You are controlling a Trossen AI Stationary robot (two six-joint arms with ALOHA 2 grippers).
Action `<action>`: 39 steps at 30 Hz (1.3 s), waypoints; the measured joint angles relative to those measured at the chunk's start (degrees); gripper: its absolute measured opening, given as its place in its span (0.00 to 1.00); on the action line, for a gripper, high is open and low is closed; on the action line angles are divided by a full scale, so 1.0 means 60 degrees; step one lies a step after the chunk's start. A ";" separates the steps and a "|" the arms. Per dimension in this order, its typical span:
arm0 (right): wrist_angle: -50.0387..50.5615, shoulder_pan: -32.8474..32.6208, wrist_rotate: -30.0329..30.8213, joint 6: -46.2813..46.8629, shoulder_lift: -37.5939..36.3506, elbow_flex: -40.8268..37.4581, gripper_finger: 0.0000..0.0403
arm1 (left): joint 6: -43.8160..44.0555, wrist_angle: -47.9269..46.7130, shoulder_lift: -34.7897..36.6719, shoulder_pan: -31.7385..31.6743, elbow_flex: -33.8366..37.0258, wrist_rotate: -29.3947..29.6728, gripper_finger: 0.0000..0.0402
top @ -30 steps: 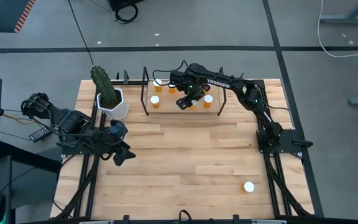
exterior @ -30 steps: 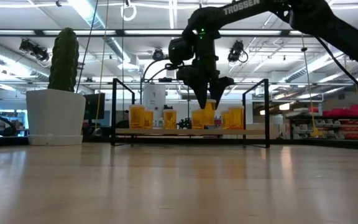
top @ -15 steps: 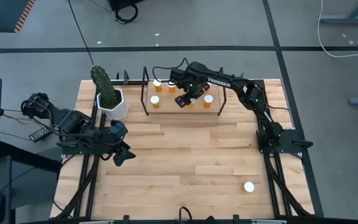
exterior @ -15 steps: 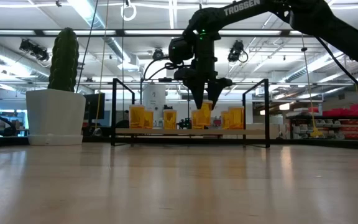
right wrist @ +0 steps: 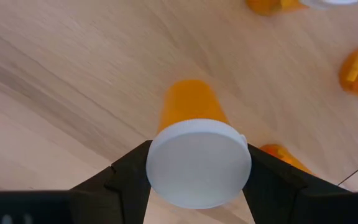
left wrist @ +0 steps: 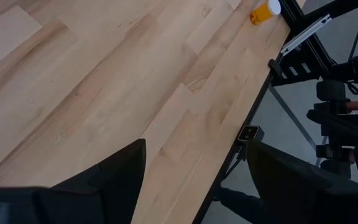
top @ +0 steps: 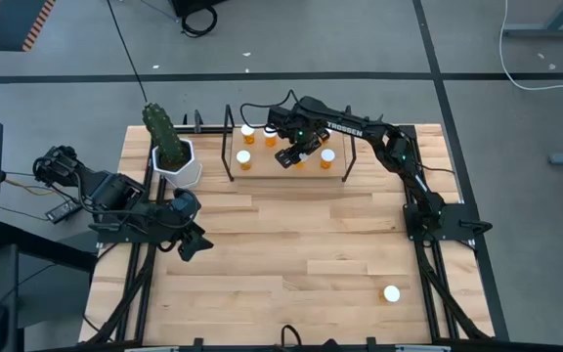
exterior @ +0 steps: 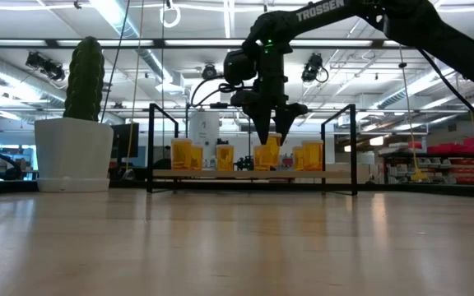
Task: Pick and place medicine bottles onto shelf by color
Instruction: Put the orange pill bottle on the shelf
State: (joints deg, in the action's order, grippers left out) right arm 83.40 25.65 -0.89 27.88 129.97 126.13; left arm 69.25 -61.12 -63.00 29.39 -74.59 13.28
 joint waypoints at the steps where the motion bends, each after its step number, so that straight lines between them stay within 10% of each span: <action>1: 0.0003 -0.0003 0.0001 -0.0004 0.0000 0.0000 0.55 | 0.0000 0.0000 0.0000 0.0000 0.0000 0.0000 0.70; 39: 0.0233 -0.0051 0.0074 -0.0040 0.0000 0.0000 0.61 | 0.0000 -0.0007 0.0000 0.0018 0.0000 -0.0018 0.70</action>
State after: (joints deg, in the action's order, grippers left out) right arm 84.79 25.34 -0.45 27.64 129.97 126.13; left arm 69.25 -61.17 -63.00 29.50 -74.59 13.17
